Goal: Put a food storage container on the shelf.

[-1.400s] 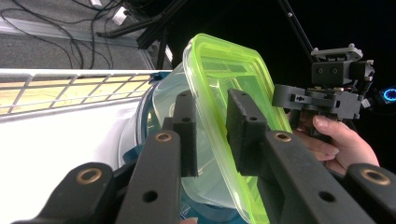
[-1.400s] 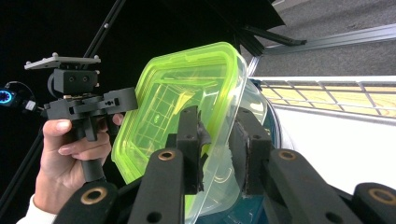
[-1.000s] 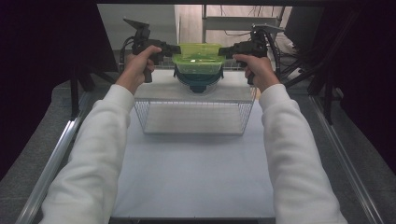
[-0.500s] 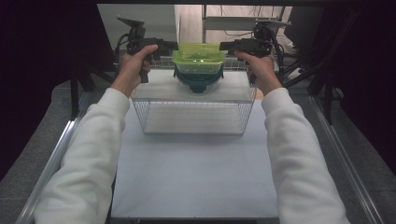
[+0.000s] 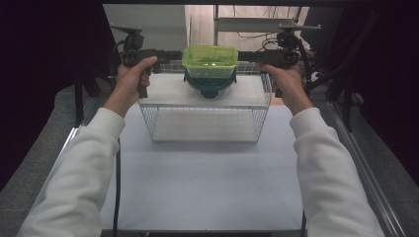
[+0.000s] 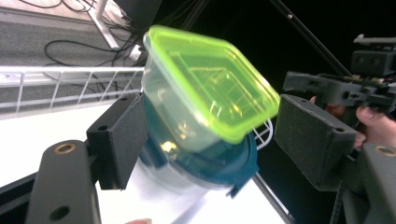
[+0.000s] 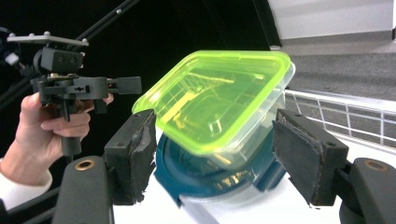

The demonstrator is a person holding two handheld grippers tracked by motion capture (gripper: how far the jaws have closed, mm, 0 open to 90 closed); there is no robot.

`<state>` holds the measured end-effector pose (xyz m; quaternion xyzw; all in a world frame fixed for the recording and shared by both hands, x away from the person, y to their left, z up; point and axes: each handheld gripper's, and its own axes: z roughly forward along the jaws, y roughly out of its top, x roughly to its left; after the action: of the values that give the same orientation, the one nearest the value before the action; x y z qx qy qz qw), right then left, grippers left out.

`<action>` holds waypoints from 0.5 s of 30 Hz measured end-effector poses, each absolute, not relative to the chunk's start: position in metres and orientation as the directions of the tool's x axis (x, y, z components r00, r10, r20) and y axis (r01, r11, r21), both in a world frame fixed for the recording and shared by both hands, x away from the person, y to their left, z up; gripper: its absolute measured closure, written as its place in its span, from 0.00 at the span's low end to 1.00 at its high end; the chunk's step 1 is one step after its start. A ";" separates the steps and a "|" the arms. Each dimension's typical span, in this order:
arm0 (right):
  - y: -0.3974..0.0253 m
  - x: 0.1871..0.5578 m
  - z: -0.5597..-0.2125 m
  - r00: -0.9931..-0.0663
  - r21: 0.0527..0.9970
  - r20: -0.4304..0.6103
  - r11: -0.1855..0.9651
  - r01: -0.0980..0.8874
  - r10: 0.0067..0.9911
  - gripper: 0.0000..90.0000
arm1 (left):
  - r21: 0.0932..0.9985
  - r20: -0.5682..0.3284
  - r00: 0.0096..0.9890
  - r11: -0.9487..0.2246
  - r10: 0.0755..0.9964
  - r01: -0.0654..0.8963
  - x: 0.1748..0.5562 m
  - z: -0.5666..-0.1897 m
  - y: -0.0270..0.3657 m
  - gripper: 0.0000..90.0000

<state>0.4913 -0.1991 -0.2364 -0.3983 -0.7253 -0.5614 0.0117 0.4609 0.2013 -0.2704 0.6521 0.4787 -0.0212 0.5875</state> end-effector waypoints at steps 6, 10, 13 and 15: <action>-0.215 0.467 -0.238 -0.727 0.839 0.429 0.064 0.541 0.536 0.33 | 0.776 -0.549 0.569 0.120 0.612 0.620 0.434 -0.279 0.210 0.28; -0.226 0.448 -0.249 -0.742 0.850 0.410 0.074 0.522 0.531 0.34 | 0.804 -0.500 0.611 0.067 0.614 0.591 0.410 -0.289 0.213 0.27; -0.233 0.432 -0.260 -0.756 0.858 0.385 0.095 0.504 0.530 0.34 | 0.817 -0.477 0.632 0.044 0.611 0.575 0.392 -0.299 0.215 0.27; -0.237 0.421 -0.267 -0.766 0.864 0.374 0.104 0.493 0.523 0.34 | 0.818 -0.483 0.638 0.050 0.600 0.573 0.380 -0.309 0.215 0.27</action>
<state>0.4208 -0.2371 -0.2671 -0.3417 -0.7428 -0.5755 -0.0131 0.3803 0.2154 -0.3086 0.6893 0.4256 0.0114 0.5862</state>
